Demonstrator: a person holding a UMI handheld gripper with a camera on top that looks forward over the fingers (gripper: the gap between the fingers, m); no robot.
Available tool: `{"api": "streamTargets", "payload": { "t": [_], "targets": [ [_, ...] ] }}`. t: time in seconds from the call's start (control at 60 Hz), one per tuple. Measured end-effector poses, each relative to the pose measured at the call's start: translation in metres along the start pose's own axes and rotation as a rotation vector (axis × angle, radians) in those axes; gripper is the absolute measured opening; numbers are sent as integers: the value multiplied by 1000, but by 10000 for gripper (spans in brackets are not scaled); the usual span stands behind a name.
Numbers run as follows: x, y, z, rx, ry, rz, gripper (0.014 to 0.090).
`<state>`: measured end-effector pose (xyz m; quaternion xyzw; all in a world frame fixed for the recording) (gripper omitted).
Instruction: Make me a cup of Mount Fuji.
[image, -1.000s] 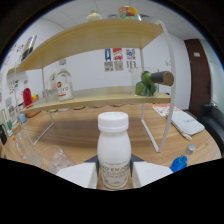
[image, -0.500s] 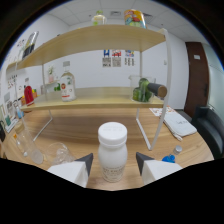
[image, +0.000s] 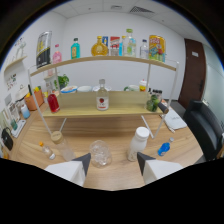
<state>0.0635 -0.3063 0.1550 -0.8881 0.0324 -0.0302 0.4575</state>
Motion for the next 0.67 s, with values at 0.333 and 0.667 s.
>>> {"api": "streamTargets", "payload": {
  "t": [0.333, 0.667],
  "targets": [
    [-43, 0, -12, 0, -5, -42, 861],
    [-41, -4, -14, -2, 11, -52, 863]
  ]
}}
